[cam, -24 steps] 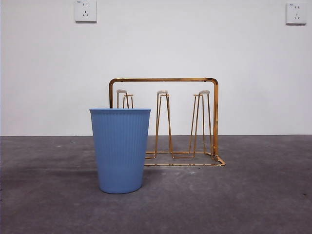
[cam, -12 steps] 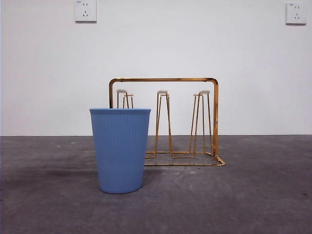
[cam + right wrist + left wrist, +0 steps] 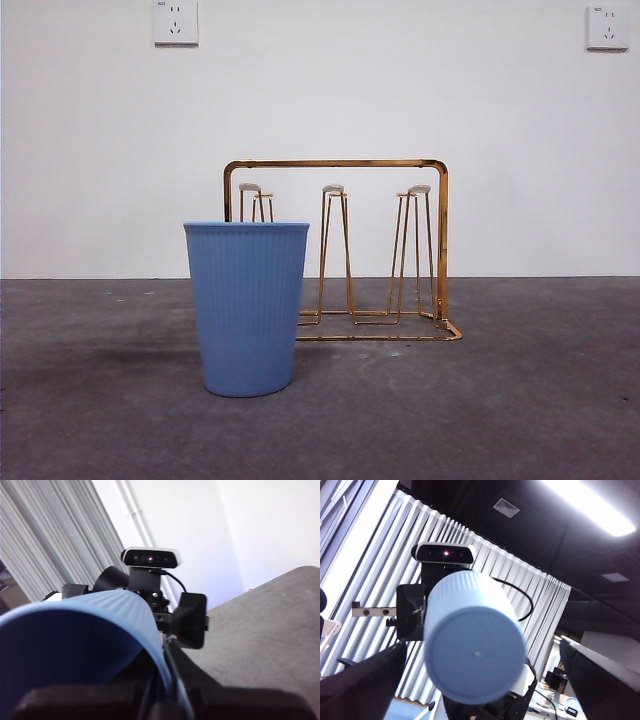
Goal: Pick up cup 1,put cup 1 in the cup rack,pick up cup 2,put cup 2 in the cup rack
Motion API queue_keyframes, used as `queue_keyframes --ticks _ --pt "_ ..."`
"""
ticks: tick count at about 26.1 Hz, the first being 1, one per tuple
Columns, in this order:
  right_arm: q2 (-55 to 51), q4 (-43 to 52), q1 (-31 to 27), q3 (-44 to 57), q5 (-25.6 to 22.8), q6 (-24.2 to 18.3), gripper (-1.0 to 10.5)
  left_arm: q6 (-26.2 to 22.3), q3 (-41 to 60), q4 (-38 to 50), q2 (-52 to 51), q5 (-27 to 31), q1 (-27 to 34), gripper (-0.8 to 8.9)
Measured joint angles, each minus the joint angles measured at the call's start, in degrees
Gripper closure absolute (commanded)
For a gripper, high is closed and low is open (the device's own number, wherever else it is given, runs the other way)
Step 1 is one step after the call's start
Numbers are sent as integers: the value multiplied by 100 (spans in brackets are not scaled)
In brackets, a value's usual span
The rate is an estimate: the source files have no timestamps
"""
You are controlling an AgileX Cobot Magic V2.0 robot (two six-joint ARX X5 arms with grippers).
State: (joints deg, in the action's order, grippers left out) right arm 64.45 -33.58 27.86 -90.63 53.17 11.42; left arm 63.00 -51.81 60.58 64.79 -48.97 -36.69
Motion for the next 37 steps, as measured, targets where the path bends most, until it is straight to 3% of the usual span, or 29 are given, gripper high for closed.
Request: queue_keyframes --ticks 9,13,16,21,27,28,30,33,37 --pt "409 15 345 0 -122 -2 958 -70 0 -9 114 42 -68 199" --pt "415 87 367 0 -216 -2 958 -109 -2 -114 114 42 -74 420" --pt "415 157 367 0 -219 0 958 -208 -2 -387 114 42 -74 533" --pt "415 107 361 0 -245 -4 958 -302 -2 -485 111 55 -74 575" --pt "415 -46 358 -2 -240 -28 946 -297 0 -538 114 35 -74 825" --pt "413 -70 356 -2 -240 -28 942 -295 0 -546 114 31 -74 822" --pt "409 -116 356 -4 -238 -26 882 -295 0 -551 114 24 -74 821" --pt "415 -273 363 -7 -232 -15 678 -341 0 -525 114 66 -76 822" --pt "313 -286 361 -7 -444 -2 662 -345 0 -529 114 72 -76 821"
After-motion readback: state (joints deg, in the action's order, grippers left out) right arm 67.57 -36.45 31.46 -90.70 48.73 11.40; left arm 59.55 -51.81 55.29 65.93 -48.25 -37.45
